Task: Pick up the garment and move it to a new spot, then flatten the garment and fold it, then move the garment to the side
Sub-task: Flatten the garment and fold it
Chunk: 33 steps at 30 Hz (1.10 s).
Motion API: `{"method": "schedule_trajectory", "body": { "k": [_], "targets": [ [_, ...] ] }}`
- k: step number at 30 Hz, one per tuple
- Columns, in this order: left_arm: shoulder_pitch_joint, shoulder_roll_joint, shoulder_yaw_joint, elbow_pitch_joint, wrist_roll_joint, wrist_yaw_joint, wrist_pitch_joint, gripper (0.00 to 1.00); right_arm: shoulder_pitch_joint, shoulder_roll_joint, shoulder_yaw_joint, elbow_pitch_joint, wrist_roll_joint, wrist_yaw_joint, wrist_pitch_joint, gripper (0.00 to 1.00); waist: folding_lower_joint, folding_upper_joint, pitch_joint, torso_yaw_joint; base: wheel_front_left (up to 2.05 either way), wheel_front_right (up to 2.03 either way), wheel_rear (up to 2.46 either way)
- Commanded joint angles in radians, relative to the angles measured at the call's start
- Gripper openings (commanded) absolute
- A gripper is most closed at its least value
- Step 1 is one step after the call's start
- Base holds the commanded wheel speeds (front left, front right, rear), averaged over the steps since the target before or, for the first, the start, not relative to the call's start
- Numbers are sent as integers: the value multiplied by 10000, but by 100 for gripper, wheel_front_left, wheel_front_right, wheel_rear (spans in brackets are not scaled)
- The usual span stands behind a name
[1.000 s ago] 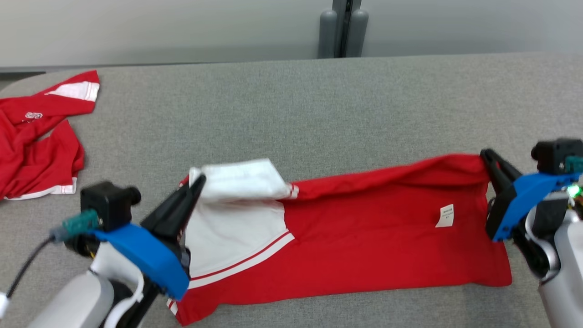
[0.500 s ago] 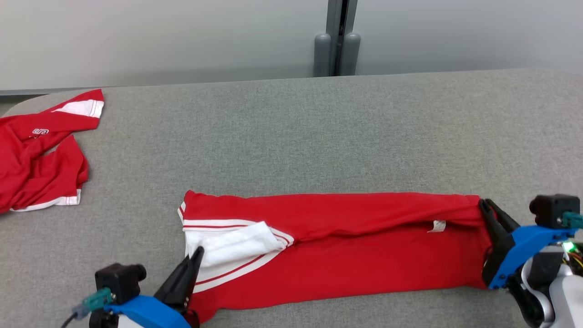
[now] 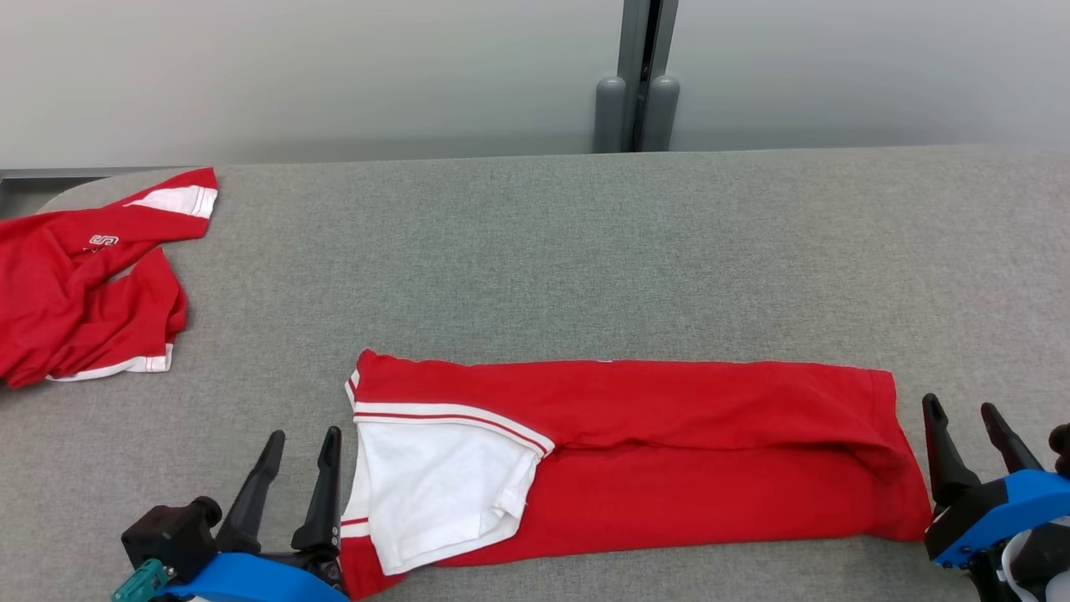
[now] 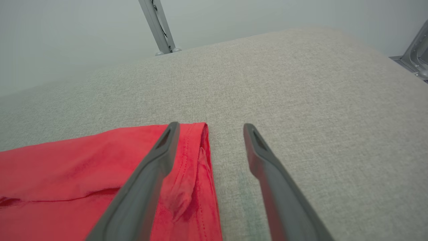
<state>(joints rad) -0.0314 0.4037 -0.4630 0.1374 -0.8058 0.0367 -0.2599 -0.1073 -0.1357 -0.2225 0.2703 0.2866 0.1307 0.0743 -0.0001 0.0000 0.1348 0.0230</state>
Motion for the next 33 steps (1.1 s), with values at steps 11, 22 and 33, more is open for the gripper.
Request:
{"method": "schedule_trajectory", "body": {
  "k": [11, 22, 33],
  "targets": [
    [-42, -522, 890, -198, 1329, 893, -63, 100, -638, -36, 85, 1415, -1046, 1, -302, 100, 1, 0, 247, 426, 0, 0, 0],
    [-30, -810, 1106, -461, 1757, 855, -65, 100, -992, 219, 222, 3648, -1478, 3, -830, 27, 1, 0, 514, 688, 0, 0, 0],
    [-171, -833, 1015, -564, 1929, 782, -65, 100, -1944, -532, -9, 4086, -1253, -13, -1132, 0, 1, 0, 503, 62, 0, 0, 0]
  ]
}}
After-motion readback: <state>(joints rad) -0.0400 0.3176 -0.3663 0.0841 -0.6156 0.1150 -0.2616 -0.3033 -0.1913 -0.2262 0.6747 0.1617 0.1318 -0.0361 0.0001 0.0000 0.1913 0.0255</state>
